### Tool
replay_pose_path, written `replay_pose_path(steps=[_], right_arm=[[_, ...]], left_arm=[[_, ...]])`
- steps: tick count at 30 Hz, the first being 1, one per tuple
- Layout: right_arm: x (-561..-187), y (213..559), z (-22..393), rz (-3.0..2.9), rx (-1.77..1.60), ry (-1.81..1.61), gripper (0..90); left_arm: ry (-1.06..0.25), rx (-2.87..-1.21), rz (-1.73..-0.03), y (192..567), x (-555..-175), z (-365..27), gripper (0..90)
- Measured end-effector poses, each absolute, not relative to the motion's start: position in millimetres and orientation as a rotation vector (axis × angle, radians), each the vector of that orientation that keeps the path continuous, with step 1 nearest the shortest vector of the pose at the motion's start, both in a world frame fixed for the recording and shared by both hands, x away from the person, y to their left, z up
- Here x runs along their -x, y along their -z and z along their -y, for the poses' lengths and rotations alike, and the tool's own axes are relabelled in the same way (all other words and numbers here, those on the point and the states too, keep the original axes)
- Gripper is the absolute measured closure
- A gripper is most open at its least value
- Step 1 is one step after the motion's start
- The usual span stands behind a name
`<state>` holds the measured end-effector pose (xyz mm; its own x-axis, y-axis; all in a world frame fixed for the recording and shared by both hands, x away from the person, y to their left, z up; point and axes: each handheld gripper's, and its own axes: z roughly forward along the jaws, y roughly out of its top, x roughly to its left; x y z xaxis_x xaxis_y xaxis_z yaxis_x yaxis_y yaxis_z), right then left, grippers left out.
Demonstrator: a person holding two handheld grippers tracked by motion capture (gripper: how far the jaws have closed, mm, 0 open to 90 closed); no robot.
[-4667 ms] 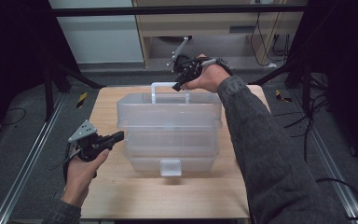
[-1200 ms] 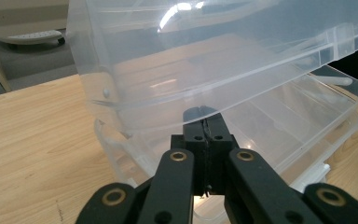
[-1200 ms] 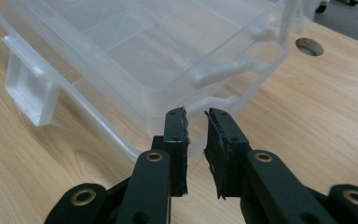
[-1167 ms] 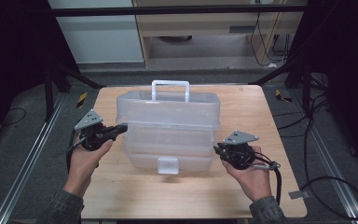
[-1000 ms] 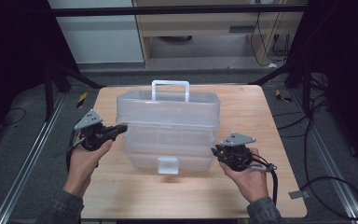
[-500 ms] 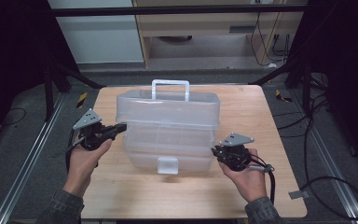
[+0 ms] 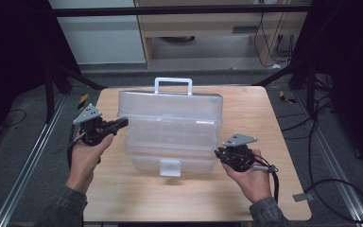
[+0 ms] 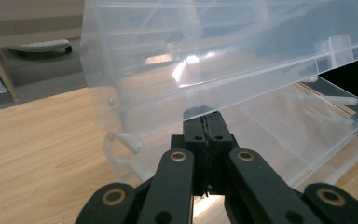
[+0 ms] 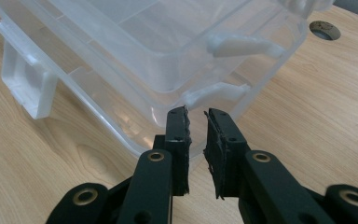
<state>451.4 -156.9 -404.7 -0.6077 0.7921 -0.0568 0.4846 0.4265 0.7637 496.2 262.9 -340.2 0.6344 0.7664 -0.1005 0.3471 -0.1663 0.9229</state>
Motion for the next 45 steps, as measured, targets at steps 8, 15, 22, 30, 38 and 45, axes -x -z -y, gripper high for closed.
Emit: replay_pose_path(steps=[8, 15, 22, 30, 38, 45], right_arm=[[-452.0, 405.0, 157.9, -2.278, -1.088, -1.026, 78.5], [-452.2, 404.8, 157.5, -2.279, -1.079, -1.019, 78.5], [-452.2, 404.7, 157.3, -2.280, -1.077, -1.016, 78.5], [-452.2, 404.7, 157.3, -2.281, -1.076, -1.016, 78.5], [-451.9, 405.0, 157.5, -2.279, -1.078, -1.021, 78.5], [-451.8, 405.2, 157.6, -2.278, -1.077, -1.023, 78.5]], left_arm=[[-0.512, -1.766, -0.900, 327.8, -509.0, -260.6, 89.6], [-0.542, -1.774, -0.919, 326.1, -514.5, -264.8, 88.6], [-0.553, -1.764, -0.930, 325.3, -514.2, -270.1, 88.6], [-0.615, -1.787, -0.940, 324.7, -513.2, -266.1, 86.8], [-0.662, -1.812, -0.945, 324.1, -510.3, -262.4, 82.8], [-0.686, -1.807, -0.958, 325.6, -507.9, -264.1, 82.4]])
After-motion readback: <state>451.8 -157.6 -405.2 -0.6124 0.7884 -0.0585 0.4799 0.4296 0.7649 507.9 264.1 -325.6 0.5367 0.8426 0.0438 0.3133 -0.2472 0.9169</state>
